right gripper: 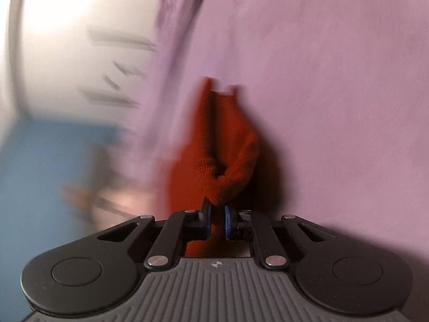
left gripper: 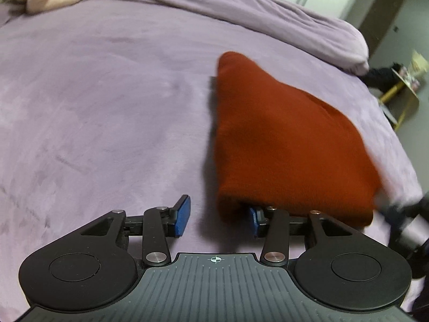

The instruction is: Fold small clothes

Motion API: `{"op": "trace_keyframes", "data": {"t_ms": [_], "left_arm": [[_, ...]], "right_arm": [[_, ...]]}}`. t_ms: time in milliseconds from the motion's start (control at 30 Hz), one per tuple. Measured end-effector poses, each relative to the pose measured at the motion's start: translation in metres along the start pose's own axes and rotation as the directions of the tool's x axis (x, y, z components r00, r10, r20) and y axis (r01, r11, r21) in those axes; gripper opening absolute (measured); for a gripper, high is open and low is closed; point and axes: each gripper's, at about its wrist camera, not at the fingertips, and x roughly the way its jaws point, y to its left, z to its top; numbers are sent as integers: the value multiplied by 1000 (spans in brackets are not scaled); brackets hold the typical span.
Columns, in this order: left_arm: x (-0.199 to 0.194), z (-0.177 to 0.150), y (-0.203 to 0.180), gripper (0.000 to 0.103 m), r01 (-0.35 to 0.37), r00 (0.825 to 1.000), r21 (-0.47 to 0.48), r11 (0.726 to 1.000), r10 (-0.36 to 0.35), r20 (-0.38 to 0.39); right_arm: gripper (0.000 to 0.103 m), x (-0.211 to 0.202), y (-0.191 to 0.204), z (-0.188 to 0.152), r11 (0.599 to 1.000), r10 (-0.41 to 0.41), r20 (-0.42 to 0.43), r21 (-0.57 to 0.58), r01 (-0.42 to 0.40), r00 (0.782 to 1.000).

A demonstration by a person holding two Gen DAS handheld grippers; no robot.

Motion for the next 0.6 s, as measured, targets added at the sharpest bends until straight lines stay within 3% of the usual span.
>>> {"op": "trace_keyframes", "data": {"t_ms": [33, 100, 133, 267, 333, 400, 500, 600], "left_arm": [[1, 0, 2, 48, 2, 1000, -9, 1000, -2, -12], [0, 0, 4, 48, -8, 1000, 0, 1000, 8, -21], [-5, 0, 6, 48, -5, 1000, 3, 1000, 5, -25], [-21, 9, 19, 54, 17, 999, -3, 1000, -17, -38], [-27, 14, 22, 55, 24, 999, -14, 1000, -24, -31], [-28, 18, 20, 54, 17, 1000, -16, 1000, -17, -26], [-29, 21, 10, 54, -7, 1000, 9, 1000, 7, -17], [-29, 21, 2, 55, -51, 998, 63, 997, 52, -21]], "right_arm": [[9, 3, 4, -2, 995, -59, -4, -82, 58, 998], [12, 0, 15, -4, 985, -72, -1, -156, 71, 997], [20, -4, 21, -2, 979, -77, -1, -192, 75, 997], [27, -30, 44, 5, 921, -75, 78, -376, 99, 994], [43, -35, 51, 10, 901, -61, 112, -422, 103, 992], [46, -29, 55, 16, 894, -50, 106, -438, 91, 993], [43, -9, 60, 19, 883, -42, 51, -465, 61, 998], [19, 12, 62, 13, 864, -86, -6, -498, 72, 996]]}}
